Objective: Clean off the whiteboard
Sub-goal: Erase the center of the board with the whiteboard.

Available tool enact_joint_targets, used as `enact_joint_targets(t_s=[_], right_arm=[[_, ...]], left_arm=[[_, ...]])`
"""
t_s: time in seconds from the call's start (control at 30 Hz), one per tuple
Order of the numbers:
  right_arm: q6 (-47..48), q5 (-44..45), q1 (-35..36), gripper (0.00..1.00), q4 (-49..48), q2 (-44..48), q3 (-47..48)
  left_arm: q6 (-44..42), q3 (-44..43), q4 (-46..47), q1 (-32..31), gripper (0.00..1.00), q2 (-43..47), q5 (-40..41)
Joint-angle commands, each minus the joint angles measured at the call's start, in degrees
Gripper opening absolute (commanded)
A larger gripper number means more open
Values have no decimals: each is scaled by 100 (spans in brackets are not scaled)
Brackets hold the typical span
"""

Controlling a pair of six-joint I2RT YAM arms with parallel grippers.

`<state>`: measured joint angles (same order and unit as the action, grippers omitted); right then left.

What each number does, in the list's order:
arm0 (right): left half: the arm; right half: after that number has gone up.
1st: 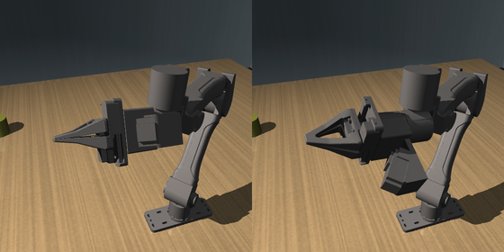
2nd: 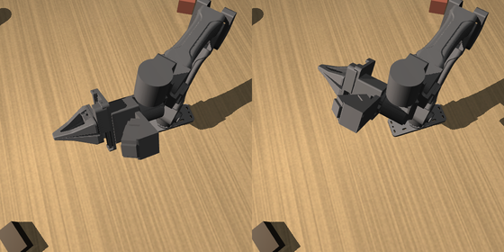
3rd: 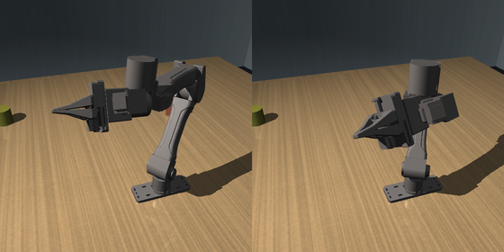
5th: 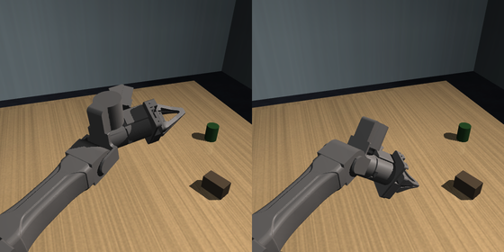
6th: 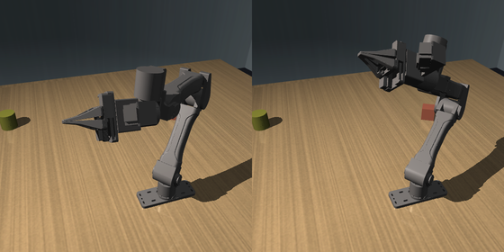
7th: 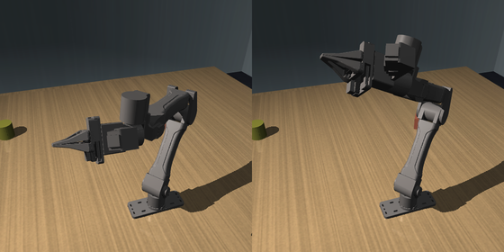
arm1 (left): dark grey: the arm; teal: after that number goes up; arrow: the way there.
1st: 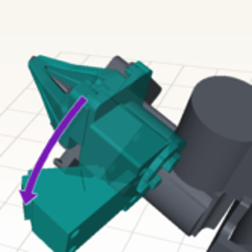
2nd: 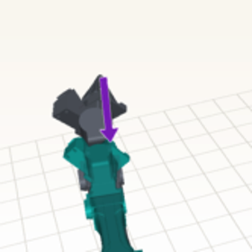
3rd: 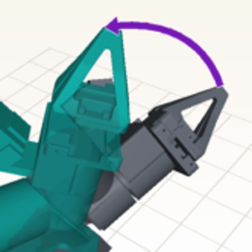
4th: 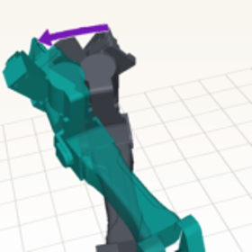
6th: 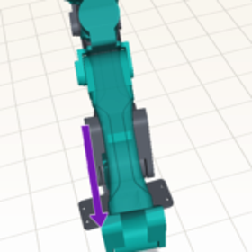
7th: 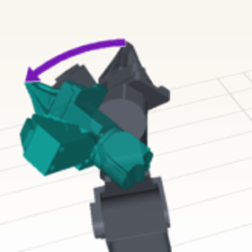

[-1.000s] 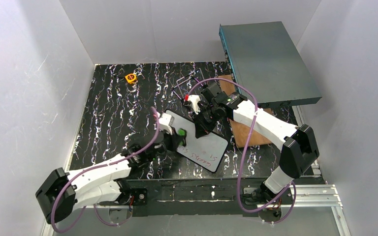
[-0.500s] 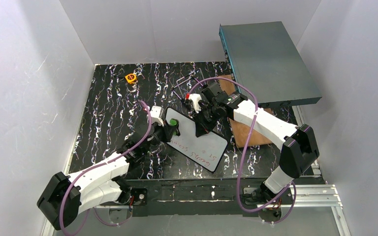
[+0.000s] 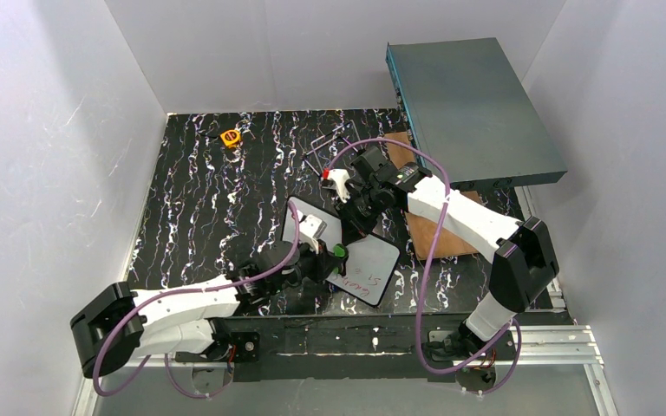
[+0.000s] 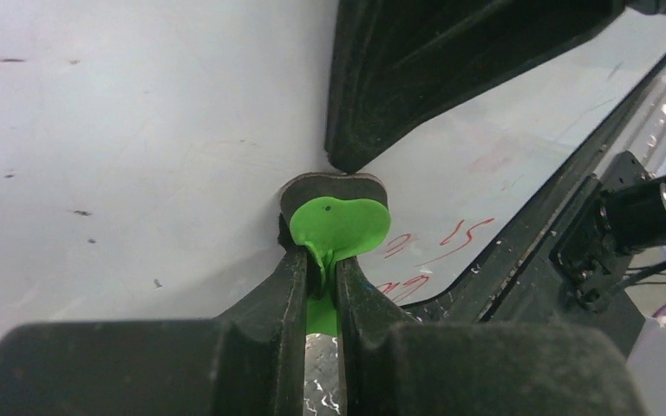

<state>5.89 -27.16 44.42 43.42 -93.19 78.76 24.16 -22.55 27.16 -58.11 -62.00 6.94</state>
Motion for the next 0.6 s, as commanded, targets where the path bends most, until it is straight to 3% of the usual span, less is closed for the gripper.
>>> enact_joint_targets(t_s=[0.0, 0.07, 0.2, 0.33, 0.57], right_arm=[[452, -290, 251, 1, -155, -52, 70], [448, -302, 252, 1, -154, -68, 86], [448, -310, 250, 1, -121, -94, 133], [446, -240, 251, 1, -138, -60, 111], [432, -237, 251, 1, -140, -99, 137]], left_arm=[[120, 99, -406, 155, 0, 277, 1255], [-15, 114, -715, 252, 0, 557, 984], [-4, 237, -357, -39, 0, 407, 762], [208, 391, 380, -514, 0, 66, 890], [208, -44, 736, -1123, 0, -839, 844]])
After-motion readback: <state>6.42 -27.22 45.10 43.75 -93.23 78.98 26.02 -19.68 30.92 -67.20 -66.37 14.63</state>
